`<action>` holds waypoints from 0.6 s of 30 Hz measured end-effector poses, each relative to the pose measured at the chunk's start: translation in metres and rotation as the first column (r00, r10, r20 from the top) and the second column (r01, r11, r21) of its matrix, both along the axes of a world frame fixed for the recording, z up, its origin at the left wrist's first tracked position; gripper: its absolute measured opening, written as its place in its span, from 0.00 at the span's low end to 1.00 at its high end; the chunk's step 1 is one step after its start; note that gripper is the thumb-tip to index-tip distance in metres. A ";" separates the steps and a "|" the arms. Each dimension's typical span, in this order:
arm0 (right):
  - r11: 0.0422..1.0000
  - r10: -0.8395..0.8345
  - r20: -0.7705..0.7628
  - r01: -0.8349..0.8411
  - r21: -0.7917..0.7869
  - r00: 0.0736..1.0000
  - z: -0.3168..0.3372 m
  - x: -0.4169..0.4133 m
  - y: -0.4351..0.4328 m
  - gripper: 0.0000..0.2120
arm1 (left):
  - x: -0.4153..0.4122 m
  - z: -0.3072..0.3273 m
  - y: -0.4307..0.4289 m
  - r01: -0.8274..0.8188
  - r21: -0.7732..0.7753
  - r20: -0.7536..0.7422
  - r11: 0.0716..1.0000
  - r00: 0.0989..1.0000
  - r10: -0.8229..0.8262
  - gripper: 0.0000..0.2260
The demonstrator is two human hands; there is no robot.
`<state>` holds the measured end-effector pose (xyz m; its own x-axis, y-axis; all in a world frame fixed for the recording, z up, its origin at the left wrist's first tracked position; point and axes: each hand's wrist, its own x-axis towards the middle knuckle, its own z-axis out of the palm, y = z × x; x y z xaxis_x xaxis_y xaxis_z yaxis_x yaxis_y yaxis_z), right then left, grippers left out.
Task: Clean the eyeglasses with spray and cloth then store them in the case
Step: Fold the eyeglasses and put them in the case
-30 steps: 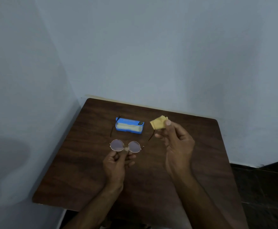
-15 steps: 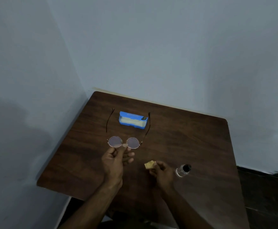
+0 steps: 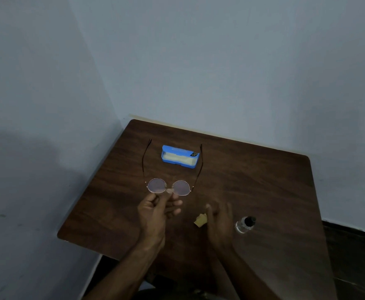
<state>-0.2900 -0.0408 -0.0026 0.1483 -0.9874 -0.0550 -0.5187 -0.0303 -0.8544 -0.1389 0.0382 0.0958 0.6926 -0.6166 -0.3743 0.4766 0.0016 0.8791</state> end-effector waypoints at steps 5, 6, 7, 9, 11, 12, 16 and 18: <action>0.979 0.052 0.352 0.022 -0.203 0.935 0.084 0.018 0.000 0.10 | -0.001 0.006 -0.006 0.001 -0.007 -0.025 1.000 1.000 -0.001 0.09; 0.967 0.079 0.380 0.022 -0.255 0.922 0.095 0.021 -0.001 0.10 | -0.002 0.007 -0.007 0.007 -0.006 -0.023 1.000 1.000 -0.007 0.09; 0.952 0.102 0.396 0.026 -0.305 0.913 0.104 0.024 -0.003 0.10 | -0.003 0.008 -0.008 0.014 -0.007 -0.018 1.000 1.000 -0.014 0.08; 0.920 0.137 0.384 0.026 -0.392 0.913 0.114 0.030 -0.004 0.09 | -0.004 0.011 -0.010 0.019 -0.011 -0.009 1.000 1.000 -0.019 0.08; 0.887 0.150 0.340 0.025 -0.461 0.928 0.118 0.034 -0.007 0.09 | -0.001 0.014 -0.012 0.024 -0.021 0.002 0.999 1.000 -0.024 0.09; 0.870 0.147 0.312 0.027 -0.493 0.938 0.120 0.035 -0.009 0.10 | 0.001 0.015 -0.012 0.028 -0.029 0.011 0.999 1.000 -0.028 0.09; 0.795 0.204 0.159 -0.068 -0.602 0.966 0.129 0.045 -0.008 0.10 | 0.011 0.020 -0.010 0.036 -0.049 0.038 0.998 0.999 -0.034 0.09; 0.759 0.229 0.077 -0.128 -0.638 0.970 0.137 0.055 -0.004 0.16 | 0.015 0.022 -0.010 0.045 -0.048 0.056 0.998 0.998 -0.042 0.08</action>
<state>-0.2352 -0.0444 0.1341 0.2820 -0.7491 0.5994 -0.3243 -0.6624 -0.6753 -0.1240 0.0277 0.1182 0.6835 -0.6635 -0.3045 0.4278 0.0261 0.9035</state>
